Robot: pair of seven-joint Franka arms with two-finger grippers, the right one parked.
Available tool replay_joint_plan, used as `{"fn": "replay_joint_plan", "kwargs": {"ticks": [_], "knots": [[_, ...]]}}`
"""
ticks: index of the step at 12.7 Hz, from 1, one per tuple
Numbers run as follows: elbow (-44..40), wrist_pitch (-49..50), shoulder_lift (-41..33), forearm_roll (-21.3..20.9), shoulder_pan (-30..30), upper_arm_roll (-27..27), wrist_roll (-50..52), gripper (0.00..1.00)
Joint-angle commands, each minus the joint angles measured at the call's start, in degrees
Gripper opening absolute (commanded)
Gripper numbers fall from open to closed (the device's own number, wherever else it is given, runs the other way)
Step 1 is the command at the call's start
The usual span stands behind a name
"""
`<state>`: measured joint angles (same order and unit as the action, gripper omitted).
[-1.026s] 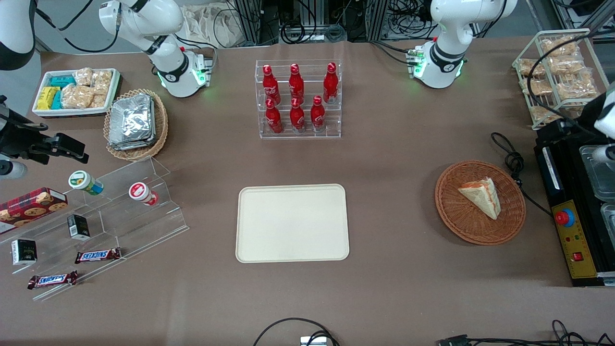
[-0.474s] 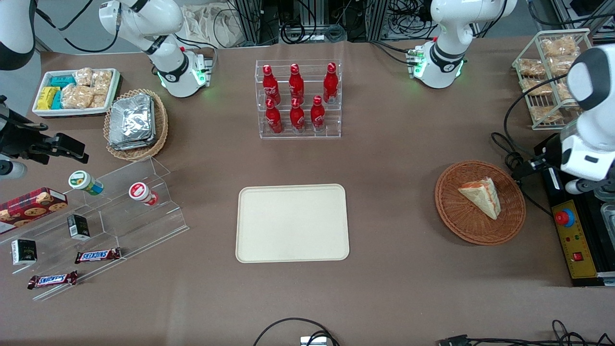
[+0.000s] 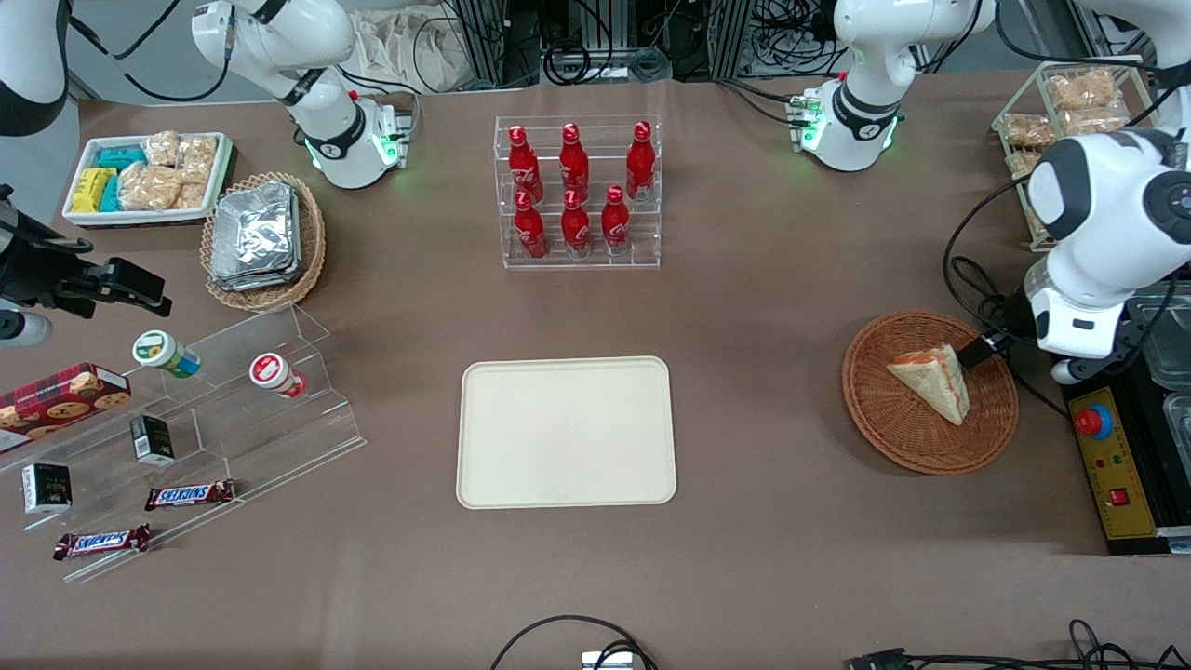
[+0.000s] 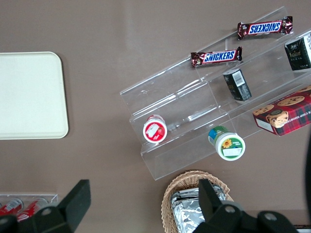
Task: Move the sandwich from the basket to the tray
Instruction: 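Lower the open left gripper over the wrapped sandwich in the basket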
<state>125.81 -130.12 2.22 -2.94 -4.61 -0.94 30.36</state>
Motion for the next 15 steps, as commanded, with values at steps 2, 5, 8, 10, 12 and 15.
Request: {"fn": "replay_joint_plan", "kwargs": {"ticks": [2,5,8,10,12,15], "knots": [[2.15,-6.18,2.43,0.04,0.30,-0.20,3.99,1.00],[3.21,-9.88,4.71,0.04,0.48,-0.20,5.40,1.00],[4.00,-13.04,6.65,-0.14,0.75,-0.38,7.60,1.00],[5.66,-16.03,7.35,-0.14,0.75,-0.38,7.69,1.00],[6.89,-18.75,8.32,-0.14,0.75,-0.38,7.87,1.00],[9.09,-23.41,9.90,-0.14,0.66,-0.29,7.87,1.00]]}}
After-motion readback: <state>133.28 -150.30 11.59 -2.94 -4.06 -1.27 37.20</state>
